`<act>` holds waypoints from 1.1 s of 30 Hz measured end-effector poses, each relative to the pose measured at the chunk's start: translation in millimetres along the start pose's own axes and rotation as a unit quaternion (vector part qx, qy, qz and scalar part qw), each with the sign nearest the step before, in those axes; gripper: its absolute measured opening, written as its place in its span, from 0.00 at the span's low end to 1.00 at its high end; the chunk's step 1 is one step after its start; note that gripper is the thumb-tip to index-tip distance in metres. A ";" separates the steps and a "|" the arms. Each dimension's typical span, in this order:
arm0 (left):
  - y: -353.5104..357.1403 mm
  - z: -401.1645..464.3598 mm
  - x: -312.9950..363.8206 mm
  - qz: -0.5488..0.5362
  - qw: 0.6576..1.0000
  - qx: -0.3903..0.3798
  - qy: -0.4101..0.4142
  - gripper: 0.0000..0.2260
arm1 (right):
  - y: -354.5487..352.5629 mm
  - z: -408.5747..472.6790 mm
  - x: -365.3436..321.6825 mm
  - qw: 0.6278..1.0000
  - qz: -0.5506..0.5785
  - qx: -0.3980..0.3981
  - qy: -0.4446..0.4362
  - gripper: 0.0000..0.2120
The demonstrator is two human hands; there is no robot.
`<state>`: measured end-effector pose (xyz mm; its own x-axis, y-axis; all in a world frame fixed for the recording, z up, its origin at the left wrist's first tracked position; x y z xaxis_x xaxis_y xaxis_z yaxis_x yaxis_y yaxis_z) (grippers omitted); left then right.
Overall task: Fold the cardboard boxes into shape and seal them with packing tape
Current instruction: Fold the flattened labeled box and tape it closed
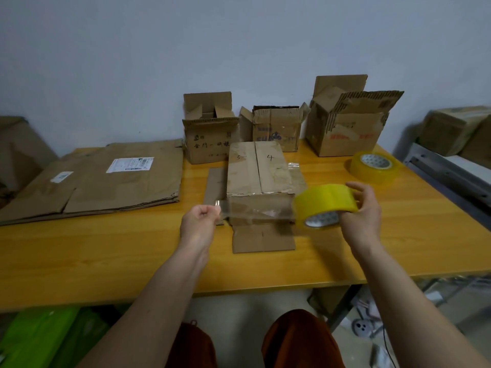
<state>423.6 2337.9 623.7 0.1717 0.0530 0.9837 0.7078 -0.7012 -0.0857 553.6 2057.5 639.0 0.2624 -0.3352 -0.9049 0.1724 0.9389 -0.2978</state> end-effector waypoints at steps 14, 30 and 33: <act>4.6 37.3 4.2 -0.036 0.998 0.027 -0.041 0.04 | 1.4 35.6 -19.3 0.945 -0.312 -0.018 -0.098 0.20; 22.1 58.8 -23.1 -0.092 0.961 -0.075 -0.248 0.08 | 37.7 50.1 -14.2 0.905 -0.406 -0.084 -0.088 0.18; 31.3 59.5 -27.4 -0.101 0.951 -0.111 -0.270 0.09 | 43.9 48.9 -12.0 0.899 -0.420 -0.087 -0.093 0.18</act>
<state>481.8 2356.8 584.7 0.4172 0.5175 0.7471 0.6113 -0.7681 0.1907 604.4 2098.9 651.6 0.2665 -0.9233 -0.2766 0.2380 0.3411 -0.9094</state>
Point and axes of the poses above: each hand's wrist, its own z-axis towards the middle knuckle, its own y-axis out of the palm, x = y × z, the point moved 5 cm from there along z, towards the middle knuckle
